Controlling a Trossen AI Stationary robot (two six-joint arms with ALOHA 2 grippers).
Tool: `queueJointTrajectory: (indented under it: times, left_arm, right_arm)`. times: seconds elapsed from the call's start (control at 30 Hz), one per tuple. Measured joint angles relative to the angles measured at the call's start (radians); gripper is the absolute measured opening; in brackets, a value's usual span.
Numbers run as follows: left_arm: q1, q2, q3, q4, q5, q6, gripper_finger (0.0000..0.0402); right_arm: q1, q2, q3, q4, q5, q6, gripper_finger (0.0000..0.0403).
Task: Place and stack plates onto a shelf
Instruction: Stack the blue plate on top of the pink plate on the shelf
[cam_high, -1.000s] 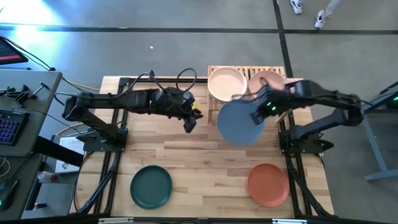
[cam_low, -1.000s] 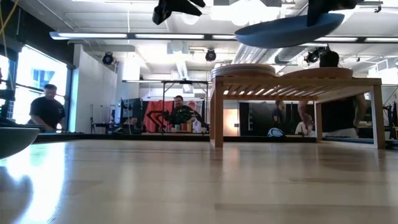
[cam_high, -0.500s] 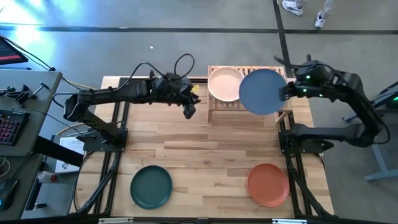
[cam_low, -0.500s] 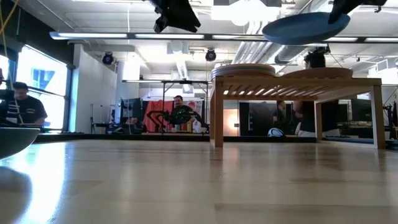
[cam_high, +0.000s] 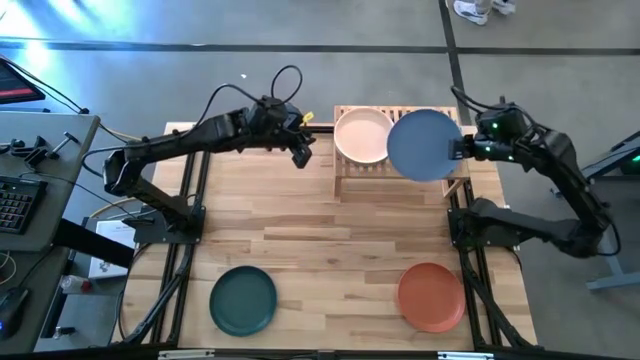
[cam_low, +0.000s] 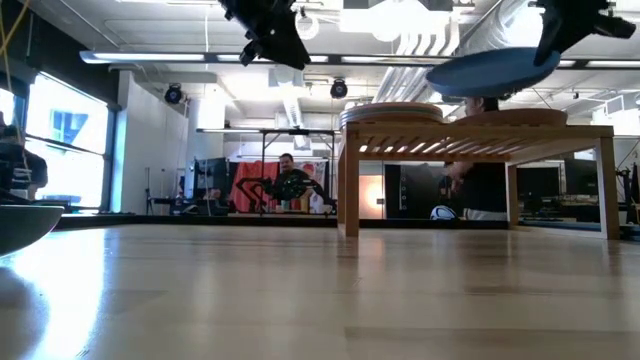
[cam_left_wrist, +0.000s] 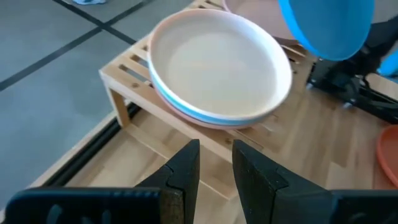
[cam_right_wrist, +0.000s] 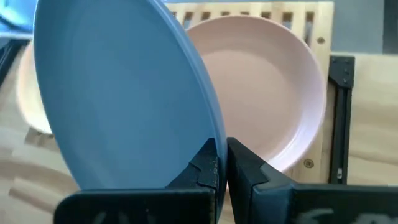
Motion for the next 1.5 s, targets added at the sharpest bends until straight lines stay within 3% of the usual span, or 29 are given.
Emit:
queueJointTrajectory:
  times: [0.13, 0.97, 1.3, 1.5]
  left_arm:
    - [0.023, 0.000, 0.000, 0.000, 0.001, 0.009, 0.0085]
    - [0.217, 0.000, 0.000, -0.004, 0.001, 0.408, 0.0085]
    - [0.298, 0.000, 0.000, -0.087, 0.000, 0.495, 0.0085]
    - [0.336, 0.000, 0.000, -0.090, 0.001, 0.495, 0.0085]
  right_arm:
    - [-0.048, -0.018, -0.043, 0.007, -0.007, 0.045, 0.0000]
    - [-0.426, -0.024, -0.051, 0.107, -0.114, 0.182, 0.0000]
    - [-0.471, -0.097, -0.252, 0.261, -0.220, 0.343, 0.0000]
    - [-0.471, -0.135, -0.313, 0.237, -0.255, 0.414, 0.0000]
